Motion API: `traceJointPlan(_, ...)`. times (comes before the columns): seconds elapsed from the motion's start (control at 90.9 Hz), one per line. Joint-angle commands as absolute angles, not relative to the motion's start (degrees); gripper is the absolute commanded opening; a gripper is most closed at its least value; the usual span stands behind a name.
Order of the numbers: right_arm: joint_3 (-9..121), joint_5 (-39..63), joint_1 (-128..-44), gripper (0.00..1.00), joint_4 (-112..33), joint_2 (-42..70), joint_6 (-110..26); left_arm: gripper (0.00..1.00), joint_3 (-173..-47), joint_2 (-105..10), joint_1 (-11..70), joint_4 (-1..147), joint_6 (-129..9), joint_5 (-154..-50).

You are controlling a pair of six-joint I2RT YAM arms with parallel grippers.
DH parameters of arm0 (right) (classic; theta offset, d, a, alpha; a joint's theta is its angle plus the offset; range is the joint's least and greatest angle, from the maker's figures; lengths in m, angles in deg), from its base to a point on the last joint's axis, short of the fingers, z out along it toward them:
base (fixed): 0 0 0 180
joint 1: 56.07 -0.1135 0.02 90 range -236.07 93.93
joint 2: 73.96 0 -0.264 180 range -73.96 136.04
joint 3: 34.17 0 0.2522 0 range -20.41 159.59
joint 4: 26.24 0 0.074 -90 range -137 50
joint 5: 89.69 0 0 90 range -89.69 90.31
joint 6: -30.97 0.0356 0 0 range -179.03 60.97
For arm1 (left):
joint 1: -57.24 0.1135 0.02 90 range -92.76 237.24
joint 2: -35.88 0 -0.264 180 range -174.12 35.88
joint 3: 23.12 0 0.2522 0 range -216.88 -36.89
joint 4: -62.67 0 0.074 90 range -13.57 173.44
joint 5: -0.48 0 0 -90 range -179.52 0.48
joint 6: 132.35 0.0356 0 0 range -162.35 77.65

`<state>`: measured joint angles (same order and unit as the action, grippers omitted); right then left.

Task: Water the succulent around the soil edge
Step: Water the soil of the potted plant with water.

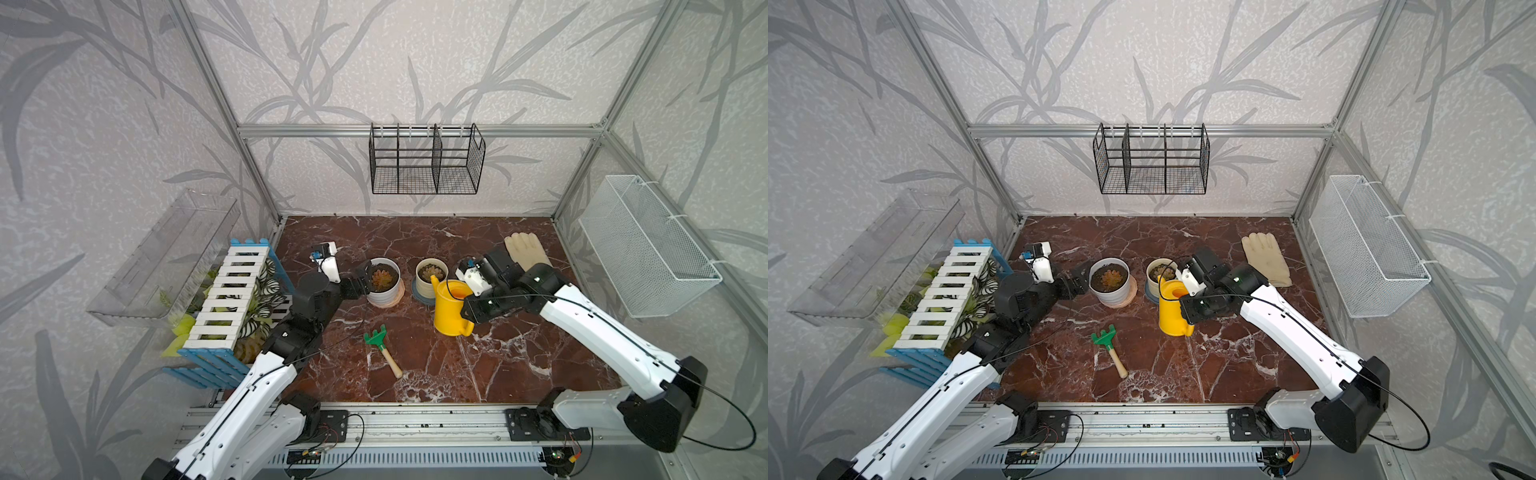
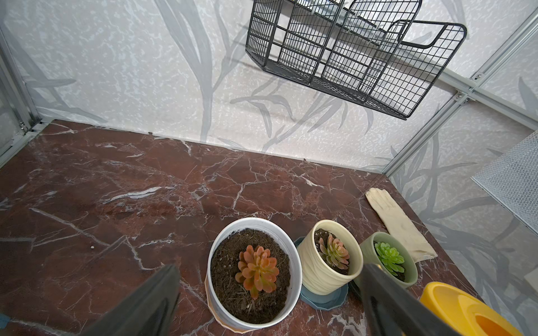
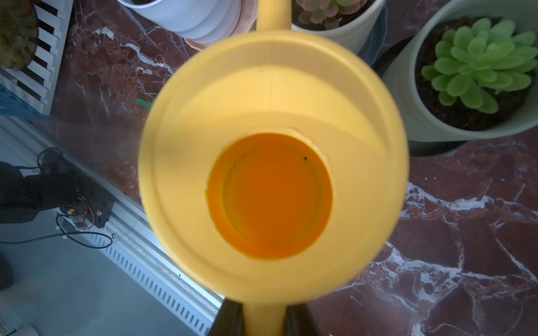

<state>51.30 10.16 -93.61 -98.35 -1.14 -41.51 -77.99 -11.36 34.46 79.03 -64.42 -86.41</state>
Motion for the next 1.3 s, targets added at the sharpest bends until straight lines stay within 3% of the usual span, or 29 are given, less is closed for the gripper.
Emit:
traceJointPlan(0.0, 48.42, 7.42, -92.79, 0.00, -97.22, -5.74, -38.64, 1.00, -79.66, -10.71, 34.83, 78.98, -64.24, -86.67)
traceJointPlan(0.264, 43.62, 10.73, -85.71, 0.00, -102.60, -12.34, -37.39, 1.00, -79.76, -10.58, 35.09, 78.90, -64.46, -87.34)
traceJointPlan(0.704, 44.44, 18.53, -78.84, 0.00, -106.21, -10.50, -39.94, 1.00, -79.73, -10.25, 35.69, 78.90, -64.57, -87.62)
traceJointPlan(1.287, 43.60, 17.85, -73.26, 0.00, -110.81, -11.34, -41.08, 1.00, -79.78, -10.01, 36.76, 78.63, -64.89, -88.83)
